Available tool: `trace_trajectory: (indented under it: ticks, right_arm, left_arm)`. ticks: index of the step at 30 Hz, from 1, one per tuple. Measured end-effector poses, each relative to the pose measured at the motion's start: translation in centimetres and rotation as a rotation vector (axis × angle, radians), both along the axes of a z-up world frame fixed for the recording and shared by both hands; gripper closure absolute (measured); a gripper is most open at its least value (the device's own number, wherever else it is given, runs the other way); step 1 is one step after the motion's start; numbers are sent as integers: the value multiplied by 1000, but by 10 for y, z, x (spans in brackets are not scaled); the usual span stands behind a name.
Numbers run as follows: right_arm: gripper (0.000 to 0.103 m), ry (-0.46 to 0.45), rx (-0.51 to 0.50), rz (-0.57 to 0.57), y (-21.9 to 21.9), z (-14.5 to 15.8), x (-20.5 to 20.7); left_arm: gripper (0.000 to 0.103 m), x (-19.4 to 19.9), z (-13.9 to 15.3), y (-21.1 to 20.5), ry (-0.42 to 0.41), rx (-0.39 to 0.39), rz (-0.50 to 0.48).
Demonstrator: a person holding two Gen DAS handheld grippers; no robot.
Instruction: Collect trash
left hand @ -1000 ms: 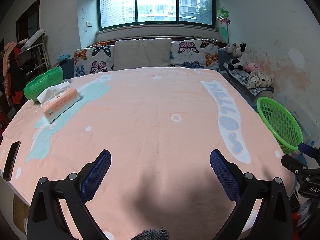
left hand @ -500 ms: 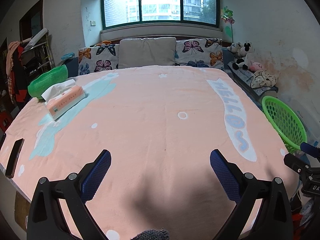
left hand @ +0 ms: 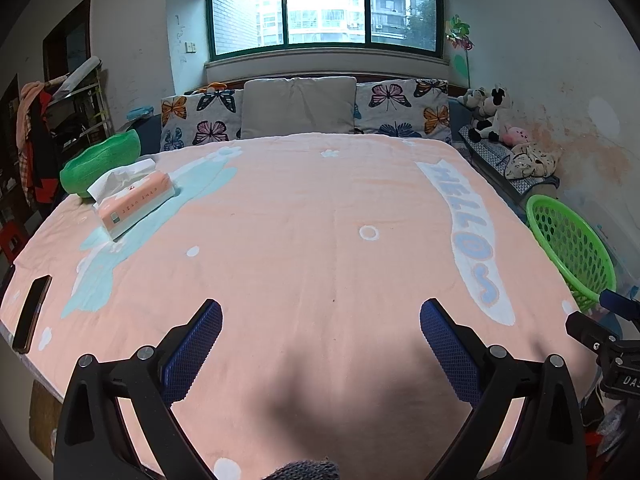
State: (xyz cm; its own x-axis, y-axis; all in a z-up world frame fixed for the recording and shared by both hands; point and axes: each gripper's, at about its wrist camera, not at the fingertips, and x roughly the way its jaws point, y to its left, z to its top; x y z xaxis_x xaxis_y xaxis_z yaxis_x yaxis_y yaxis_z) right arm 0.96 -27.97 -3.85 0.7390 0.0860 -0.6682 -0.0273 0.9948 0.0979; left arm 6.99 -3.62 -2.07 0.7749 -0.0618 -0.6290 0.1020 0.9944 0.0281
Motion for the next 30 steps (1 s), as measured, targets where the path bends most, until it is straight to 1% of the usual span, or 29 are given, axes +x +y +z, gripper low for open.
trace_trajectory:
  ticks: [30]
  right_arm:
    - [4,7,11,5,2,-4,-1]
  left_arm:
    - [7,3,0,1,2,-2,12]
